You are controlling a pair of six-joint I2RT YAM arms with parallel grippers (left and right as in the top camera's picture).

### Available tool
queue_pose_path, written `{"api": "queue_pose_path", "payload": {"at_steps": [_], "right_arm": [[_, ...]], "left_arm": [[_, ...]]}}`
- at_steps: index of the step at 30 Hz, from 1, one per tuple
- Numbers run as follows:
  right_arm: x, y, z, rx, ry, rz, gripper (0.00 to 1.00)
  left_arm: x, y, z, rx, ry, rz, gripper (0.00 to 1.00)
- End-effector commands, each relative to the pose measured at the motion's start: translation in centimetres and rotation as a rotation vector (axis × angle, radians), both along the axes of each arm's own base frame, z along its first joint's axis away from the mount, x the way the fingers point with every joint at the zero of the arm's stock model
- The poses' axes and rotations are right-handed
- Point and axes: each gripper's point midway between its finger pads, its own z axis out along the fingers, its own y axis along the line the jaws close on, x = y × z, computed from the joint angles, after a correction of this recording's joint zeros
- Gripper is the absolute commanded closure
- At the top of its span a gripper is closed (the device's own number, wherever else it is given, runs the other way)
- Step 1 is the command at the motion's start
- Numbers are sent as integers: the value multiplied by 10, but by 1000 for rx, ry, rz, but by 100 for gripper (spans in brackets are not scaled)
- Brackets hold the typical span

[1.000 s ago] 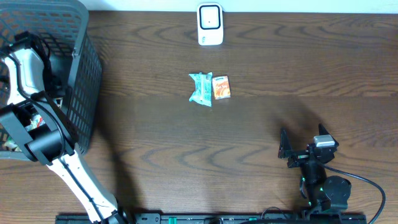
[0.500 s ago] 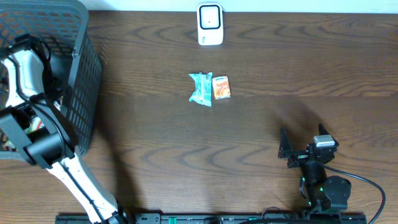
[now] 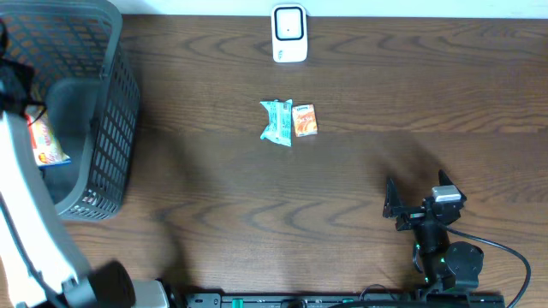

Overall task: Scan the item barcode
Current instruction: 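Reach the left gripper into the basket and grasp the white-orange snack bag, then lift the snack bag out and carry it right of the scanner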

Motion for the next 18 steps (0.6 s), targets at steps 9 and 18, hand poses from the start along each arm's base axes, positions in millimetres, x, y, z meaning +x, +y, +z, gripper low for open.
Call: {"api": "queue_pose_path", "payload": {"at_steps": [9,18], "right_arm": [[0,2,-1,-11,0,8,1],[0,2,-1,-11,0,8,1]], "left_arm": [[1,-75,121,329,-244,-361,93],[26,-226,145,435,-348,-1033,93]]}}
